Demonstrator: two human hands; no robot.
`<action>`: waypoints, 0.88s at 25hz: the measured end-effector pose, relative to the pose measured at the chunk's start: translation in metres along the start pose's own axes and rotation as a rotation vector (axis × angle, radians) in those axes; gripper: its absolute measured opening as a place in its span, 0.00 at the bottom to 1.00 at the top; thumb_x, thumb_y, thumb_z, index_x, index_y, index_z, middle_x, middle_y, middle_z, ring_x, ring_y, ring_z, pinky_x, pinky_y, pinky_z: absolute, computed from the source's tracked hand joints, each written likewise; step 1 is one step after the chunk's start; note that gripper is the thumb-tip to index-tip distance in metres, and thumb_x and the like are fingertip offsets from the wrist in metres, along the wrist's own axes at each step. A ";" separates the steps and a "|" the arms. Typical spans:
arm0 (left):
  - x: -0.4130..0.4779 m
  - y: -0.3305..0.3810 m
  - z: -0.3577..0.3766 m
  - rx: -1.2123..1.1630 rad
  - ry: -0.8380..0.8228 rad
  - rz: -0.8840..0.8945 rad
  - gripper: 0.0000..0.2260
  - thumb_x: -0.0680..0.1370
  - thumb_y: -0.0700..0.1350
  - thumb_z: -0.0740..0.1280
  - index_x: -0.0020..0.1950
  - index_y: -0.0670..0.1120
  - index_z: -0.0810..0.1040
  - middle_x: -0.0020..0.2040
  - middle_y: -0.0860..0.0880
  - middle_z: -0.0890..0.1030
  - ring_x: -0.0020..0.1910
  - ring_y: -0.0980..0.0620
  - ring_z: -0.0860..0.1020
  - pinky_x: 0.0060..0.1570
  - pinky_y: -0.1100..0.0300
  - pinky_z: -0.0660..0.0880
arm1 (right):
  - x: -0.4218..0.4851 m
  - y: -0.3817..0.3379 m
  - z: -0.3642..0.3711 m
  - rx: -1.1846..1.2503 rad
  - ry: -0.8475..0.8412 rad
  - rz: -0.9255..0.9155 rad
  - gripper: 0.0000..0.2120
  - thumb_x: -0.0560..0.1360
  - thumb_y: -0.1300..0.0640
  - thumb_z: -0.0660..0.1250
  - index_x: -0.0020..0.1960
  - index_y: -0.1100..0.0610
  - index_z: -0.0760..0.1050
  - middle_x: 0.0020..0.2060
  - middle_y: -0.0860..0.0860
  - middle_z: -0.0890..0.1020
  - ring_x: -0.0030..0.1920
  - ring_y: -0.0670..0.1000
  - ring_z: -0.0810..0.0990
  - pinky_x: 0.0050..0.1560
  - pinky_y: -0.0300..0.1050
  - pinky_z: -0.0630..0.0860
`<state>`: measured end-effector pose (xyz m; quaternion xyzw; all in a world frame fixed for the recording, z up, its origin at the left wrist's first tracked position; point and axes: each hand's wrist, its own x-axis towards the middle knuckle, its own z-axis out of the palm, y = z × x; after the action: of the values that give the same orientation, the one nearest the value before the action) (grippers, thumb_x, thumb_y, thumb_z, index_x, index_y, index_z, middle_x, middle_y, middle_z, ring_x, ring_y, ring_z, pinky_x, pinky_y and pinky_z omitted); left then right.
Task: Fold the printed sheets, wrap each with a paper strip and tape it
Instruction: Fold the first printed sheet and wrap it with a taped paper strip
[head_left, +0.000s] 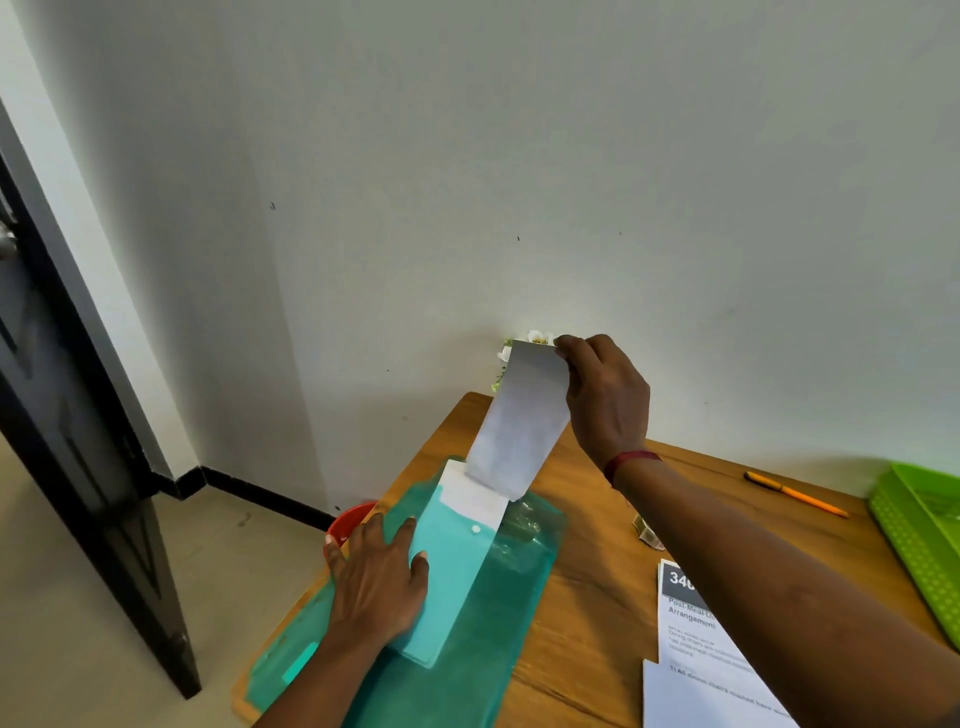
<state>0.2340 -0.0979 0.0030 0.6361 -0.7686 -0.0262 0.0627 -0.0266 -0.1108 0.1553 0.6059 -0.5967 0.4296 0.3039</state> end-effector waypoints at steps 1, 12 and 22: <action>0.002 0.003 -0.005 -0.028 0.025 0.016 0.26 0.82 0.60 0.52 0.79 0.56 0.57 0.80 0.46 0.57 0.78 0.44 0.57 0.75 0.35 0.47 | 0.003 -0.001 -0.006 0.004 0.022 0.004 0.13 0.76 0.69 0.68 0.59 0.60 0.80 0.42 0.58 0.81 0.39 0.59 0.79 0.32 0.50 0.77; -0.034 0.114 -0.060 -0.931 -0.005 0.145 0.21 0.81 0.53 0.64 0.74 0.52 0.69 0.72 0.48 0.72 0.69 0.47 0.71 0.66 0.52 0.70 | -0.071 0.013 -0.108 0.303 0.310 0.503 0.07 0.79 0.60 0.68 0.55 0.60 0.82 0.48 0.55 0.86 0.47 0.53 0.83 0.47 0.51 0.80; -0.094 0.206 -0.060 -1.906 -0.944 -0.107 0.25 0.82 0.59 0.57 0.70 0.43 0.74 0.65 0.35 0.78 0.67 0.33 0.73 0.69 0.33 0.65 | -0.263 -0.014 -0.203 0.160 0.332 0.280 0.12 0.77 0.60 0.70 0.59 0.50 0.81 0.54 0.53 0.84 0.55 0.50 0.83 0.57 0.40 0.76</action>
<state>0.0580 0.0360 0.0815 0.2829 -0.3484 -0.8638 0.2290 -0.0238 0.1910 0.0156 0.4605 -0.5807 0.6073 0.2863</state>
